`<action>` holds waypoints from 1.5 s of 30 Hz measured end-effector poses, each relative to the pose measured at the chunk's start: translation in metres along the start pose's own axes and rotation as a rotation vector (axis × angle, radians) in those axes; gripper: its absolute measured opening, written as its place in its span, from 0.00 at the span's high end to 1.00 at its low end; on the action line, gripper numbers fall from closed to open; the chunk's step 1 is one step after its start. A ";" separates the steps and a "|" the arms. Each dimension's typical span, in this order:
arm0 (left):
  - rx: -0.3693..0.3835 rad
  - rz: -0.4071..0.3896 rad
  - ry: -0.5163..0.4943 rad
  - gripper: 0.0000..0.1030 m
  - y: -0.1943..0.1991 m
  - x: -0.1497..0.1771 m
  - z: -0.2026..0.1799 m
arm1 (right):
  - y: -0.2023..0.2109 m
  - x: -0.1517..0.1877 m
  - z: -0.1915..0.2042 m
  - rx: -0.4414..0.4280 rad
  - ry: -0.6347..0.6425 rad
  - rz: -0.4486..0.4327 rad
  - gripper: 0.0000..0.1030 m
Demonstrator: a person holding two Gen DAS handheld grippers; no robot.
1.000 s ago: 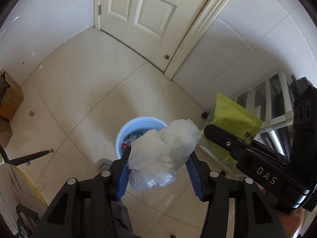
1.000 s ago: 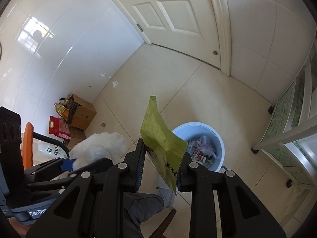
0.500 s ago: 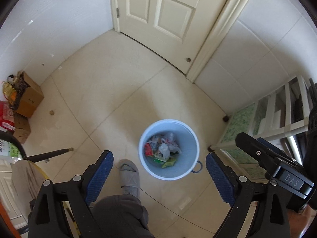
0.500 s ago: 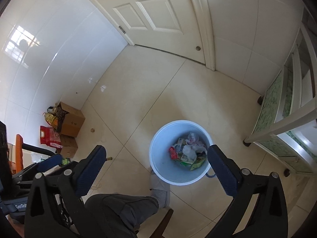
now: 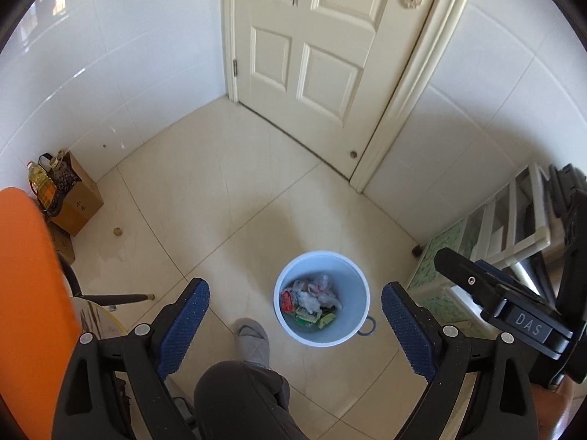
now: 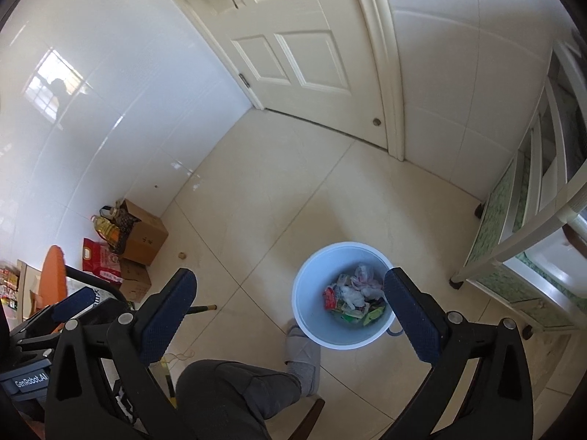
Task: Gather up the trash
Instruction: 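Return both tools to the orange table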
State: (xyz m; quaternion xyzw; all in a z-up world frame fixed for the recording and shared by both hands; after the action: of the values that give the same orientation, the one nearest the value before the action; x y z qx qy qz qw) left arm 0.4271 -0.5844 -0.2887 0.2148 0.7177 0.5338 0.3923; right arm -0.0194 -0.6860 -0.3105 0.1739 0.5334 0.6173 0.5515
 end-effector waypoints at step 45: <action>-0.380 -0.533 0.494 0.01 0.311 0.336 0.236 | 0.072 0.146 0.471 -0.227 0.864 -0.182 0.00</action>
State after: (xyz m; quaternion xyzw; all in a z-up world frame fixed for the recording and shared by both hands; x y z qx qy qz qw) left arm 0.3785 -0.0941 -0.1390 -0.1898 0.7095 0.5720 0.3653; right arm 0.2748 -0.3268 -0.1290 -0.2086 0.6565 0.6371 0.3458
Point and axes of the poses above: each gripper's, at about its wrist camera, not at the fingertips, and y roughly against the way its jaws point, z to its left, x to its underside, the point moved 6 cm from there along -y, roughly the way its jaws point, and after that the axes turned 6 degrees about z, right-handed, at the moved point
